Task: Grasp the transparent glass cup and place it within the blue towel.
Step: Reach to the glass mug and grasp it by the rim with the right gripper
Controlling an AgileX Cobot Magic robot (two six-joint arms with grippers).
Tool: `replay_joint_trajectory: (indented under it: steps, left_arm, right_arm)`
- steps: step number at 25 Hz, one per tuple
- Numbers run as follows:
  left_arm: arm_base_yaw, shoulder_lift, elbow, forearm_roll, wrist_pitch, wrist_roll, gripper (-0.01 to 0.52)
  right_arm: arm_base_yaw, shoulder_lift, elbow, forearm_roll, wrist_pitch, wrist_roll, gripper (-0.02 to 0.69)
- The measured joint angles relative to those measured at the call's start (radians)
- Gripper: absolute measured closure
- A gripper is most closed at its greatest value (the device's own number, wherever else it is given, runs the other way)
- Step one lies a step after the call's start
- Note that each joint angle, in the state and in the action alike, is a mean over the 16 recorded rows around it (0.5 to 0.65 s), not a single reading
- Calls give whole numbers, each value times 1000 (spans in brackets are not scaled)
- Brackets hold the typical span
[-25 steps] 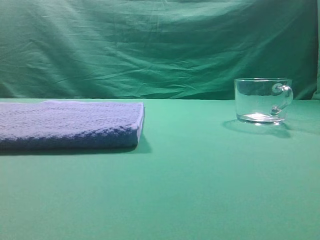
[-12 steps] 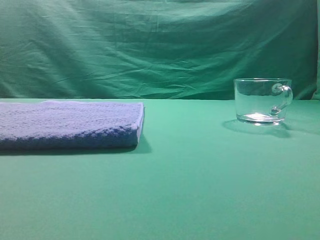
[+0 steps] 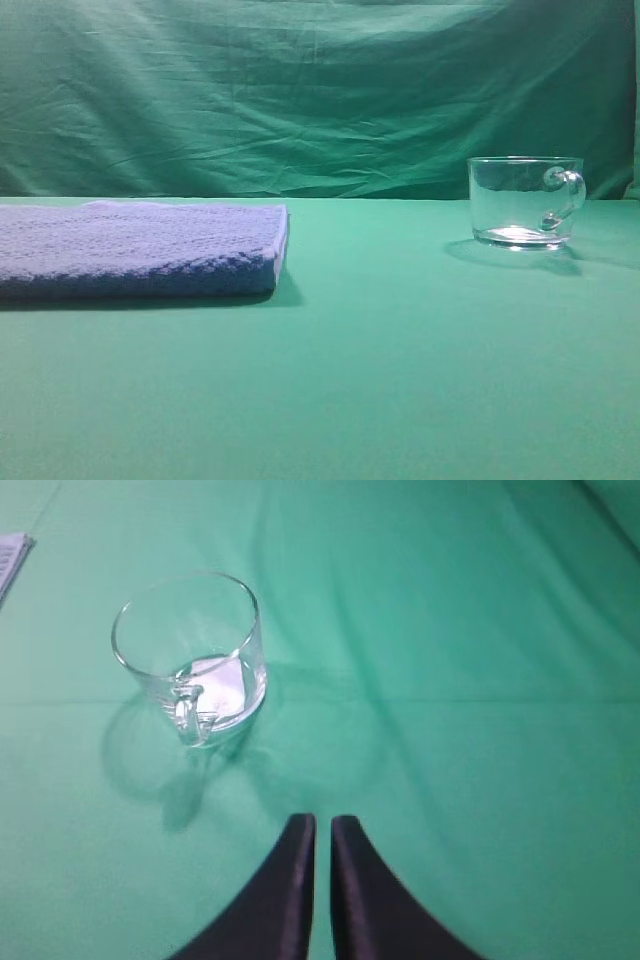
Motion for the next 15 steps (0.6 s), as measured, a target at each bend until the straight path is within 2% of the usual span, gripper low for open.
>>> replay_joint_trajectory:
  steps: [4,7,10,15]
  left_arm:
    - [0,0,0,0,0,0,514]
    - [0,0,0,0,0,0,514]
    - [0,0,0,0,0,0,514]
    - [0,0,0,0,0,0,514]
  right_arm:
    - [44,149,-119,-12,61,-4,658]
    - [74,248,-191,-20,87,0,617]
    - [92,334,-246,-25,105,5,529]
    - [100,446,-309,-27,124,11,330]
